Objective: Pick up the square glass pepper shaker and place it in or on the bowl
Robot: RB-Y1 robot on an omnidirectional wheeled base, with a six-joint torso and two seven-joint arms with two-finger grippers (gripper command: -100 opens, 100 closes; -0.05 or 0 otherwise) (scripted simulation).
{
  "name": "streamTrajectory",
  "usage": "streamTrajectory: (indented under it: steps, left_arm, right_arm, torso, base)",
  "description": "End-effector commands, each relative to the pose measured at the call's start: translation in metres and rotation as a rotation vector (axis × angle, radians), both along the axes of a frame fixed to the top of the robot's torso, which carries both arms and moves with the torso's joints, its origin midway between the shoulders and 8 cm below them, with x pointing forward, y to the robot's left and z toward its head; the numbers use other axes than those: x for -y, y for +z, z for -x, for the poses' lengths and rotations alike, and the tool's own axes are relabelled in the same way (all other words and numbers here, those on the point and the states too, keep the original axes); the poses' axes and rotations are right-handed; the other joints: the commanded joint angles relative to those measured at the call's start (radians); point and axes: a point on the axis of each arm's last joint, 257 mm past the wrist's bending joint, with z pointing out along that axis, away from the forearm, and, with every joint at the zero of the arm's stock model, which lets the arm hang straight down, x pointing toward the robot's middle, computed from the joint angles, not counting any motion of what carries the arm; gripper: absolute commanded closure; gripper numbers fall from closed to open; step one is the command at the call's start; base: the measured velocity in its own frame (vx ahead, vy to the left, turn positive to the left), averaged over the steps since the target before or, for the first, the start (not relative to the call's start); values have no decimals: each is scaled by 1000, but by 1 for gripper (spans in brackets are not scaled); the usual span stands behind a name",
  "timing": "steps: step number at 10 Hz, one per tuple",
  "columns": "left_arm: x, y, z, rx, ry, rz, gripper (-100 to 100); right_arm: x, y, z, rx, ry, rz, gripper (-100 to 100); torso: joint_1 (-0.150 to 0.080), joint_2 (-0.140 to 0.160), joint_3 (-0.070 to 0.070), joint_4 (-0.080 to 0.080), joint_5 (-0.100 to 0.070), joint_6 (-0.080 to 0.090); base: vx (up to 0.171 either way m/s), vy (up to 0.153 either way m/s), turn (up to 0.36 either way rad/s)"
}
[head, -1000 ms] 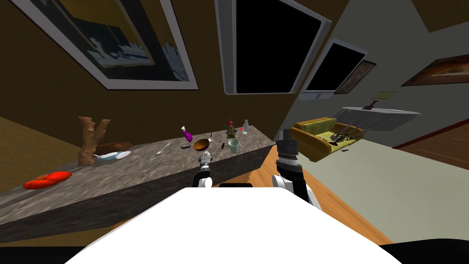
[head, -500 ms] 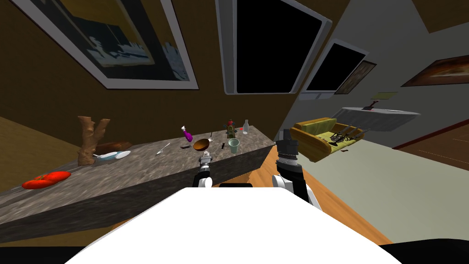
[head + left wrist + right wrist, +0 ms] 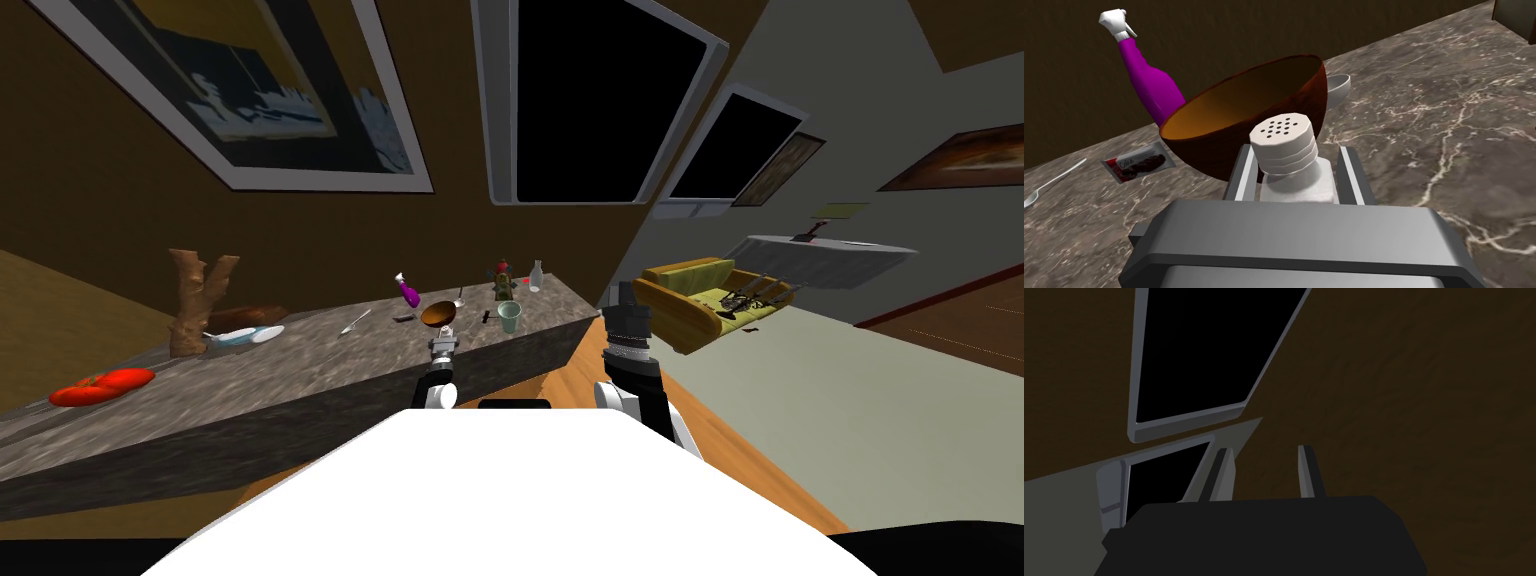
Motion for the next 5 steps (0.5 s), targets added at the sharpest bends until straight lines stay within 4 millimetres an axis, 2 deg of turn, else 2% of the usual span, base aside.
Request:
streamTrajectory:
  steps: [1, 2, 5]
  left_arm:
    - [-11, 16, -6, 17, 0, -35, 100]
    - [-19, 35, -12, 37, 5, -59, 100]
    - [-32, 65, -19, 68, 17, -91, 100]
  right_arm:
    - [0, 0, 0, 0, 0, 0, 0]
    - [0, 0, 0, 0, 0, 0, 0]
    - [0, 0, 0, 0, 0, 0, 0]
  torso:
    - [0, 0, 0, 0, 0, 0]
    - [-2, 1, 1, 0, 0, 0]
    - [-4, 3, 2, 1, -1, 0]
  base:
    - [-52, -82, 22]
    - [-72, -106, 36]
    - [-64, -79, 19]
